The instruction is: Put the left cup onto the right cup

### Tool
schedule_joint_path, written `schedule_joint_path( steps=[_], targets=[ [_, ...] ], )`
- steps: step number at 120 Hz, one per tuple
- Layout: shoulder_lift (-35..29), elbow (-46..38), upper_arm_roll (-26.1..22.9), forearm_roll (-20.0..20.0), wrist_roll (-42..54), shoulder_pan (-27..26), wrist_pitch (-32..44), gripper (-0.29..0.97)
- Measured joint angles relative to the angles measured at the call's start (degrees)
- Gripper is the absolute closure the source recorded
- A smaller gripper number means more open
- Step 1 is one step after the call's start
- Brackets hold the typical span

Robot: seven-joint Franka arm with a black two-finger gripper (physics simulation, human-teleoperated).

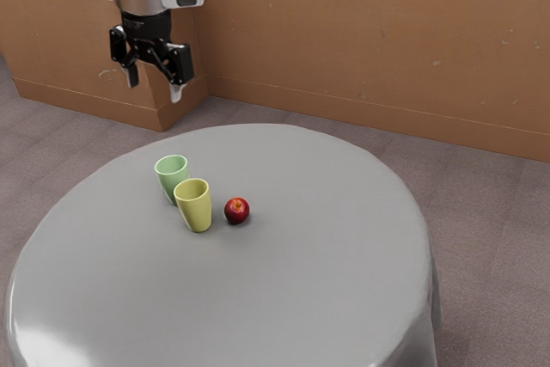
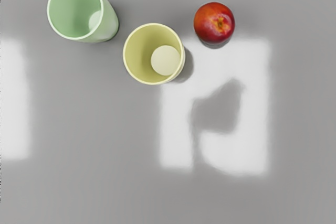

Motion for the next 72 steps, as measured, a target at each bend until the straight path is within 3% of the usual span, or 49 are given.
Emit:
schedule_joint_path(
  steps=[72],
  targets=[
    [8.9, 0.6, 2.9, 2.2, -7.1, 2.0, 10.2, 0.00]
  ],
)
